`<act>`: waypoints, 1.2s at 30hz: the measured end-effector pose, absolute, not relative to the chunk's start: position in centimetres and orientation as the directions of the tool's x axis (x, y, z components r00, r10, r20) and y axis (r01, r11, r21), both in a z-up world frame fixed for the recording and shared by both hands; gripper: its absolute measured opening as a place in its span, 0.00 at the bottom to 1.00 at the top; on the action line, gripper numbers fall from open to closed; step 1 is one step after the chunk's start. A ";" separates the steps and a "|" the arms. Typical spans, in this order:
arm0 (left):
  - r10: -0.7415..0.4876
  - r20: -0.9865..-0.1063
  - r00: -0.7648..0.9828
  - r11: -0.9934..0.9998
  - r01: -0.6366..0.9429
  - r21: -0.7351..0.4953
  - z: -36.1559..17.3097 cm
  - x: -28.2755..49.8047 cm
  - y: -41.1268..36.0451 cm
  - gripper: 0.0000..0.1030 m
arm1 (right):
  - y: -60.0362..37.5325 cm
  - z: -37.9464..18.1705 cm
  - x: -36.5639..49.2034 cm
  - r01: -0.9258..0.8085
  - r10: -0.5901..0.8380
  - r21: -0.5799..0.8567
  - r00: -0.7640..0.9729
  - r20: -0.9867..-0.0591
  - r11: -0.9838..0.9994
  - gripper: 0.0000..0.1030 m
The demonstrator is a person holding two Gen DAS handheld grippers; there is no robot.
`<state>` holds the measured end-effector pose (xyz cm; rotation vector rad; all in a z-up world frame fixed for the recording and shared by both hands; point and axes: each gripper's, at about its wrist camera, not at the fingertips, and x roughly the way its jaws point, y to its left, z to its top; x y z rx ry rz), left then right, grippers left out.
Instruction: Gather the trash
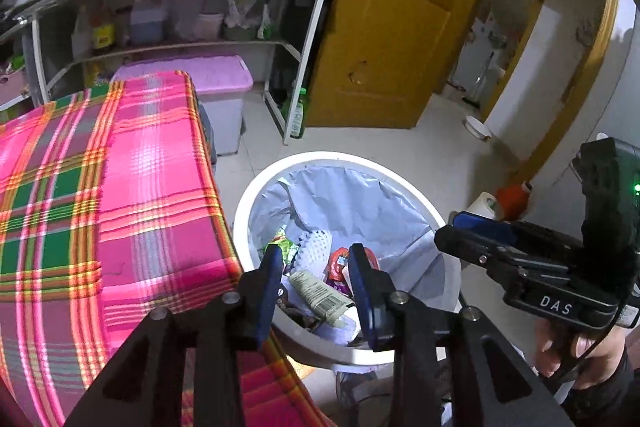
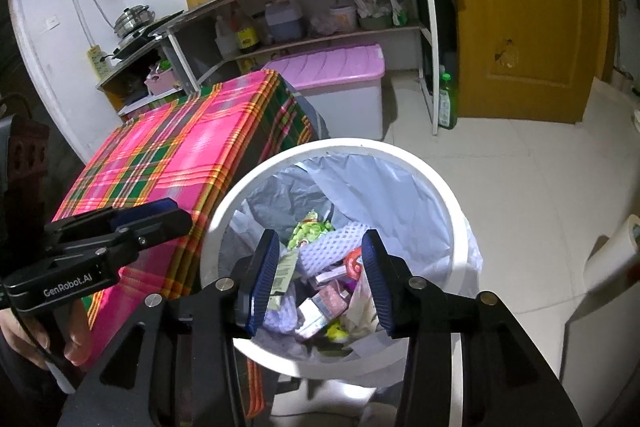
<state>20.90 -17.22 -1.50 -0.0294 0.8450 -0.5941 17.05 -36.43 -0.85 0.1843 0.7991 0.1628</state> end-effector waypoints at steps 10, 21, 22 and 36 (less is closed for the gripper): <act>-0.453 -0.637 0.624 0.878 0.437 -0.197 1.7 15.9 -14.3 0.33 | -33.5 1.8 12.6 -0.131 0.220 0.184 0.731 -0.646 0.974 0.43; -0.321 -0.579 0.749 0.943 0.308 -0.124 3.5 9.1 -9.8 0.33 | -29.9 3.5 7.8 -0.198 0.247 0.148 0.763 -0.597 0.969 0.43; -0.319 -0.576 0.752 0.945 0.300 -0.131 3.5 8.5 -9.4 0.33 | -29.7 3.5 7.3 -0.205 0.251 0.146 0.764 -0.594 0.968 0.43; -0.241 -0.558 0.794 0.970 0.206 -0.125 3.2 1.2 -5.3 0.33 | -26.9 2.5 2.1 -0.266 0.277 0.108 0.759 -0.589 0.958 0.43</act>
